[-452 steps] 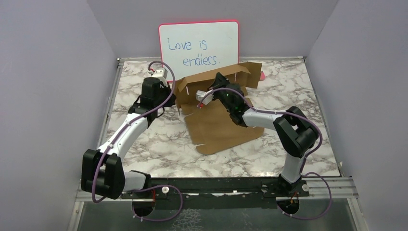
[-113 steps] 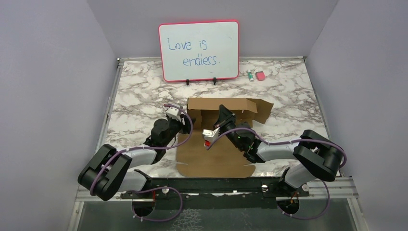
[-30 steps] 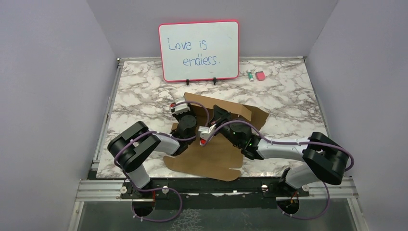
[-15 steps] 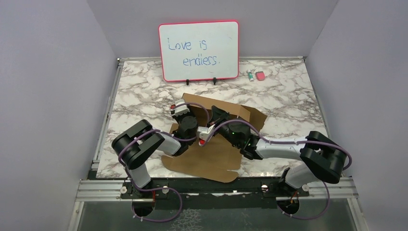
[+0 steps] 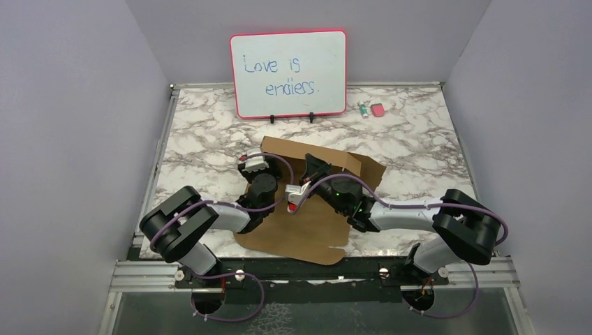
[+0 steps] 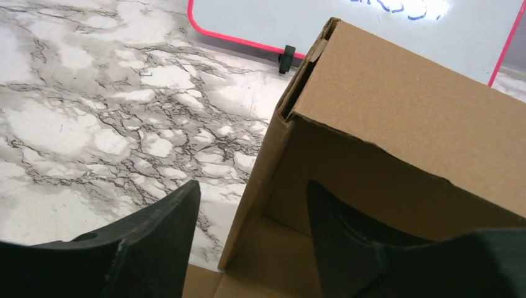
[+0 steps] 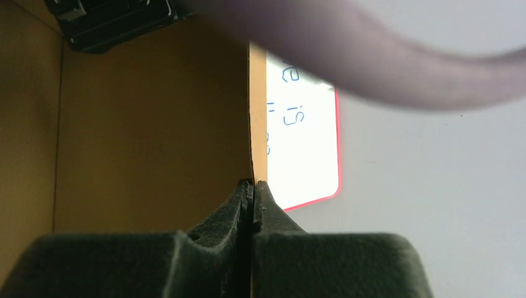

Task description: Fold the paper box

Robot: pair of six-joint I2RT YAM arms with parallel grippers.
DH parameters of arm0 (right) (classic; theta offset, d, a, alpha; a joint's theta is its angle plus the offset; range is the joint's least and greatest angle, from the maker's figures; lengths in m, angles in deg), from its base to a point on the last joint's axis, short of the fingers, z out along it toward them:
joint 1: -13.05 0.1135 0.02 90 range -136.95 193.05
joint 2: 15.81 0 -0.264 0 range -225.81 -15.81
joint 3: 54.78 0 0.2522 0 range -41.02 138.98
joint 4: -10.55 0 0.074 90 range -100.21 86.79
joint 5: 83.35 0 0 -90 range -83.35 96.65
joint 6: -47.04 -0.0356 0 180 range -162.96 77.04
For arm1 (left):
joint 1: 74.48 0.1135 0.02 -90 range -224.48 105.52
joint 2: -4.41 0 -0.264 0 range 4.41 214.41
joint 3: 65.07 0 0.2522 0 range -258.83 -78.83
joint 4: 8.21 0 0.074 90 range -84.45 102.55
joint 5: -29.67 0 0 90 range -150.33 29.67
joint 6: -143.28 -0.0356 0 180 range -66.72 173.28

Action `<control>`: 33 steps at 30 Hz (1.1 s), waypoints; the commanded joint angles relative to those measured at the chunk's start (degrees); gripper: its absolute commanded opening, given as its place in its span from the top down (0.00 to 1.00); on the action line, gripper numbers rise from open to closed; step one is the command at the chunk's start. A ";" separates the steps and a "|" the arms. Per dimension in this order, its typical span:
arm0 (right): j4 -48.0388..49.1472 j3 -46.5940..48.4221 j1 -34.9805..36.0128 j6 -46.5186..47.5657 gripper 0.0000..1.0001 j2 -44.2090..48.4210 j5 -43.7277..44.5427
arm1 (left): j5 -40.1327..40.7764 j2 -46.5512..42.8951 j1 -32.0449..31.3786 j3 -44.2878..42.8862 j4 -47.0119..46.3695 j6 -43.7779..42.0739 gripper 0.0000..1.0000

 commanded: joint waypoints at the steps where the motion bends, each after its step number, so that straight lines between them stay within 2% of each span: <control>1: -0.19 -0.37 0.77 -0.91 0.96 -1.81 -0.43 | -4.66 -5.08 0.17 2.60 3.54 0.98 0.31; 8: 0.71 -0.18 0.78 -0.74 0.96 -2.69 -0.06 | -7.14 -11.34 0.25 7.62 7.79 1.97 0.20; 13: 0.81 -0.26 0.78 -0.65 0.96 -2.85 -0.19 | -11.92 -14.17 1.24 11.00 9.18 2.17 0.17; 19: 0.98 -0.84 0.78 -0.91 0.96 -2.92 -0.73 | -17.06 -13.06 3.58 12.88 9.01 3.97 0.16; 33: 1.97 -2.10 0.78 -0.56 0.96 -2.87 -0.72 | -27.67 -4.60 10.43 10.28 -5.42 0.62 0.17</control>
